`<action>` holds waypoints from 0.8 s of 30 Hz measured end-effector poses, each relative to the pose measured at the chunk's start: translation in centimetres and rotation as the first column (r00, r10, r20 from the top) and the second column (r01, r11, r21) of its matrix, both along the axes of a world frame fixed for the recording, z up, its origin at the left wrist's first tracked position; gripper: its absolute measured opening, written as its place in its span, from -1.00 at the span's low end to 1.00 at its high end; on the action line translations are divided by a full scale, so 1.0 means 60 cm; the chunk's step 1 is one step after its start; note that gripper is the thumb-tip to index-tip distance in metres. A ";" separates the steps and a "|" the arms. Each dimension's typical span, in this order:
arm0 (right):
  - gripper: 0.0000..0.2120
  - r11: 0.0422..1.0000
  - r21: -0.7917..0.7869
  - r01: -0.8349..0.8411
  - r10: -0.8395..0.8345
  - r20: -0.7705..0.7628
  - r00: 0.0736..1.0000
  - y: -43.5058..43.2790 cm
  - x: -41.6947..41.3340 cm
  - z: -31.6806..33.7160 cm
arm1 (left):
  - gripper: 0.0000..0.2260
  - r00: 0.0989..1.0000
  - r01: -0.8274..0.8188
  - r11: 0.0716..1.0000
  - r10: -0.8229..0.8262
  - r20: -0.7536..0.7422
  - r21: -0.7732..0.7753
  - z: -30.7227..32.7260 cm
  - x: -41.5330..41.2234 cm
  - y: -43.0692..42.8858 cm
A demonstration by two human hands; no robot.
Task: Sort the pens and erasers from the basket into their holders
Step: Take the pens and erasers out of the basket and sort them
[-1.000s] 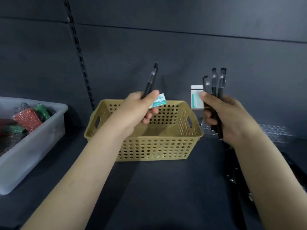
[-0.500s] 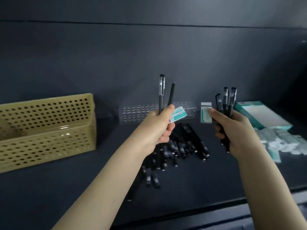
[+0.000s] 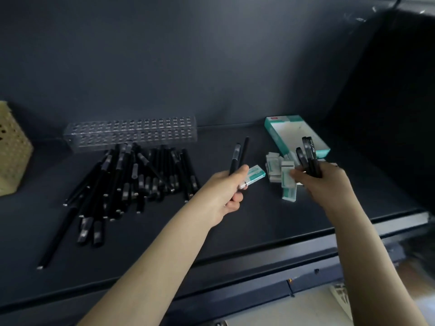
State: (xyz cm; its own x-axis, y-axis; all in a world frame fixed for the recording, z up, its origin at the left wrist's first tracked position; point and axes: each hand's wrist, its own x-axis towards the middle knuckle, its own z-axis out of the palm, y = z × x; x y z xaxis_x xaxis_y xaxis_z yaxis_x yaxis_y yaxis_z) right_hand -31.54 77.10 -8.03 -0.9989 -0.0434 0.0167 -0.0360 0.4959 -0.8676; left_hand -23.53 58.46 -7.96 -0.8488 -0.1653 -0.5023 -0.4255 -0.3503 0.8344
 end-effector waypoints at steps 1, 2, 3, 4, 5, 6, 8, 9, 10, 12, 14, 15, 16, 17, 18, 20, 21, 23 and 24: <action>-0.90 0.999 0.030 -0.014 0.014 -0.011 1.000 0.001 -0.003 -0.005 | -0.80 1.000 -0.005 1.000 0.005 -0.004 -0.007 -0.003 -0.003 0.007; -0.88 0.999 0.050 -0.019 0.020 -0.026 0.999 0.000 -0.004 -0.008 | -0.81 1.000 -0.013 1.000 0.013 -0.007 -0.014 -0.008 -0.007 0.012; -0.86 0.997 0.075 -0.022 0.026 -0.047 0.999 0.000 -0.003 -0.010 | -0.81 1.000 -0.024 0.999 0.023 -0.010 -0.022 -0.011 -0.009 0.016; -0.83 0.994 0.111 -0.019 0.028 -0.076 0.997 0.000 -0.002 -0.011 | -0.82 0.999 -0.033 0.999 0.032 -0.015 -0.032 -0.016 -0.012 0.019; -0.82 0.989 0.145 -0.013 0.029 -0.109 0.994 0.000 -0.001 -0.013 | -0.81 0.999 -0.039 0.998 0.038 -0.023 -0.045 -0.019 -0.014 0.021; -0.81 0.986 0.164 -0.005 0.027 -0.136 0.990 0.001 0.000 -0.015 | -0.81 0.999 -0.042 0.997 0.040 -0.032 -0.062 -0.023 -0.016 0.023; -0.79 0.987 0.159 0.004 0.023 -0.166 0.986 0.003 0.003 -0.020 | -0.81 0.998 -0.044 0.993 0.038 -0.053 -0.113 -0.029 -0.020 0.029; -0.79 0.988 0.156 -0.002 0.029 -0.169 0.985 0.005 0.005 -0.023 | -0.82 0.997 -0.044 0.989 0.035 -0.063 -0.144 -0.031 -0.022 0.033; -0.79 0.988 0.156 -0.014 0.041 -0.167 0.985 0.007 0.008 -0.025 | -0.84 0.997 -0.044 0.984 0.032 -0.076 -0.170 -0.033 -0.023 0.036; -0.80 0.989 0.146 -0.033 0.056 -0.161 0.985 0.012 0.014 -0.029 | -0.86 0.994 -0.045 0.978 0.024 -0.107 -0.203 -0.037 -0.026 0.042; -0.81 0.994 0.109 -0.019 0.036 -0.157 0.987 0.016 0.019 -0.030 | -0.86 0.990 -0.039 0.972 0.007 -0.138 -0.232 -0.040 -0.026 0.047; -0.81 0.997 0.078 -0.012 0.024 -0.150 0.988 0.018 0.022 -0.030 | -0.86 0.988 -0.030 0.970 -0.009 -0.157 -0.242 -0.040 -0.025 0.049; -0.82 1.000 0.026 -0.014 0.017 -0.127 0.992 0.019 0.024 -0.028 | -0.88 0.984 -0.019 0.969 -0.026 -0.177 -0.246 -0.040 -0.025 0.052; -0.84 0.998 -0.051 -0.034 0.029 -0.090 0.996 0.019 0.026 -0.025 | -0.88 0.980 -0.007 0.970 -0.042 -0.197 -0.241 -0.039 -0.025 0.055; -0.85 0.989 -0.136 -0.063 0.057 -0.043 0.997 0.017 0.029 -0.020 | -0.89 0.974 0.006 0.973 -0.058 -0.218 -0.231 -0.038 -0.025 0.060; -0.84 0.959 -0.260 -0.109 0.127 0.052 0.991 0.013 0.033 -0.008 | -0.88 0.963 0.026 0.978 -0.080 -0.258 -0.207 -0.036 -0.027 0.068; -0.85 0.947 -0.297 -0.118 0.149 0.085 0.985 0.011 0.034 -0.004 | -0.86 0.957 0.032 0.980 -0.086 -0.276 -0.195 -0.034 -0.029 0.072; -0.90 0.928 -0.358 -0.108 0.164 0.131 0.978 0.011 0.032 0.001 | -0.85 0.944 0.039 0.983 -0.096 -0.316 -0.182 -0.030 -0.031 0.077; -0.92 0.919 -0.384 -0.093 0.161 0.149 0.976 0.014 0.029 0.002 | -0.86 0.937 0.041 0.981 -0.104 -0.334 -0.189 -0.028 -0.032 0.079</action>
State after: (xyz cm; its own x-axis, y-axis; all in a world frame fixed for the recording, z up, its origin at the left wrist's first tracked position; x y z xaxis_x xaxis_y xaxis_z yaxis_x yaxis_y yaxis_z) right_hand -29.78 77.92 -7.88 -0.9738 -0.1950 -0.1171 0.0912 0.1369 -0.9864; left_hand -25.46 63.22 -9.67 -0.9764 -0.1560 -0.1496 -0.1238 -0.1638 0.9787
